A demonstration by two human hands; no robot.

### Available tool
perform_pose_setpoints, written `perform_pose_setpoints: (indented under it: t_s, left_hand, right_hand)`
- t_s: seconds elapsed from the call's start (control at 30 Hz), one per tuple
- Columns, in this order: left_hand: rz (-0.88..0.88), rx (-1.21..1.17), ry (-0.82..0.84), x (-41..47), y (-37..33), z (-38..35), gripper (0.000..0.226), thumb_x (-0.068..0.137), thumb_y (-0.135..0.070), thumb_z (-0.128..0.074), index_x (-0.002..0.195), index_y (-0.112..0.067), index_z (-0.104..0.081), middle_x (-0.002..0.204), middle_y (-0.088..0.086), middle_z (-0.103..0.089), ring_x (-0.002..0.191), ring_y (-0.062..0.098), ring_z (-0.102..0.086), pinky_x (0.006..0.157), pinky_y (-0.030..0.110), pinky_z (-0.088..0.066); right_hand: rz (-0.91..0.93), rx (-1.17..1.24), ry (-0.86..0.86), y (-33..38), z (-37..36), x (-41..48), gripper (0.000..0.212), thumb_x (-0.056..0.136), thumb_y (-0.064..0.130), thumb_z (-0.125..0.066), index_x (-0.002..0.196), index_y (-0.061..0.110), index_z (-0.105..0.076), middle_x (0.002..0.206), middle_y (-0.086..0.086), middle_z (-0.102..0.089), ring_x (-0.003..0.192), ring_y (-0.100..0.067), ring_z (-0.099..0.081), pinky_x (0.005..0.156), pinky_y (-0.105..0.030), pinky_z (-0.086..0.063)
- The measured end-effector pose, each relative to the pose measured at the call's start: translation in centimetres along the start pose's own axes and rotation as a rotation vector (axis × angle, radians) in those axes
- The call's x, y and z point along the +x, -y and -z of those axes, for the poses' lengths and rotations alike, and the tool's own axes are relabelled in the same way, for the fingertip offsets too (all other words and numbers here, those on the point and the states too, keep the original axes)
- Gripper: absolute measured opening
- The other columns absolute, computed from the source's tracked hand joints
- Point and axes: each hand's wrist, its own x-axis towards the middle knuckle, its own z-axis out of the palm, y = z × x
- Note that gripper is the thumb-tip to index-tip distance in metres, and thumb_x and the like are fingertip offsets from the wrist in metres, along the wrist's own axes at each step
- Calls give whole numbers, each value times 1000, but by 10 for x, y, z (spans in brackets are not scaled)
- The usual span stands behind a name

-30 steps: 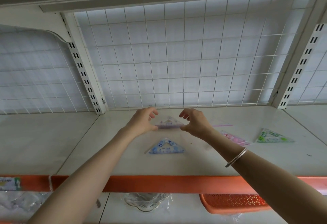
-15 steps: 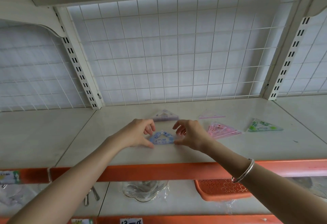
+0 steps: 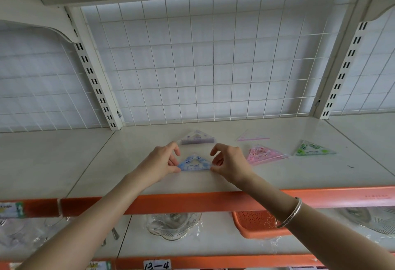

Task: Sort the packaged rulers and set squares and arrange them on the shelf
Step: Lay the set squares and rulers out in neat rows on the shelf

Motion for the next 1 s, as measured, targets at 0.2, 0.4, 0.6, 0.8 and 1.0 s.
perform_pose_setpoints:
  t_s: [0.2,0.4,0.6,0.8,1.0]
  left_hand:
    - [-14,16,-7,4,1,0,30,81,-9,-74,98,-15,-50,88,1,-66,80,15,-65,76,27,-54]
    - [-23,39,-5,8,-1,0,28,84,-10,-72,103,-12,-51,92,2,-66,82,13,-65,77,25,-53]
    - [-26,52,-11,10,-1,-1,28,84,-10,-71,103,-12,-52,91,1,-66,81,12,-65,76,24,-53]
    - [-25,62,-12,11,-1,-1,28,84,-11,-71,103,-13,-51,91,1,-66,80,11,-64,76,23,-53]
    - [-25,59,-10,11,-1,-1,30,84,-11,-72,105,-13,-50,92,2,-66,81,12,-65,77,24,-53]
  right_hand:
    - [-39,-3,-10,0,1,3,23,73,3,-72,94,5,-65,81,-7,-70,67,-12,-61,66,-16,-49]
    - [-46,-18,-35,-1,1,4,21,73,5,-72,93,3,-66,83,-9,-71,77,-19,-66,72,-24,-53]
    - [-49,-24,-36,-1,1,6,21,74,6,-74,94,3,-67,83,-8,-71,77,-19,-67,75,-27,-54]
    - [-36,-34,-31,-2,2,7,20,74,4,-72,93,2,-67,83,-9,-71,77,-19,-67,76,-28,-54]
    - [-21,-38,-40,-2,2,9,19,73,5,-72,92,2,-67,81,-10,-70,76,-20,-66,76,-30,-54]
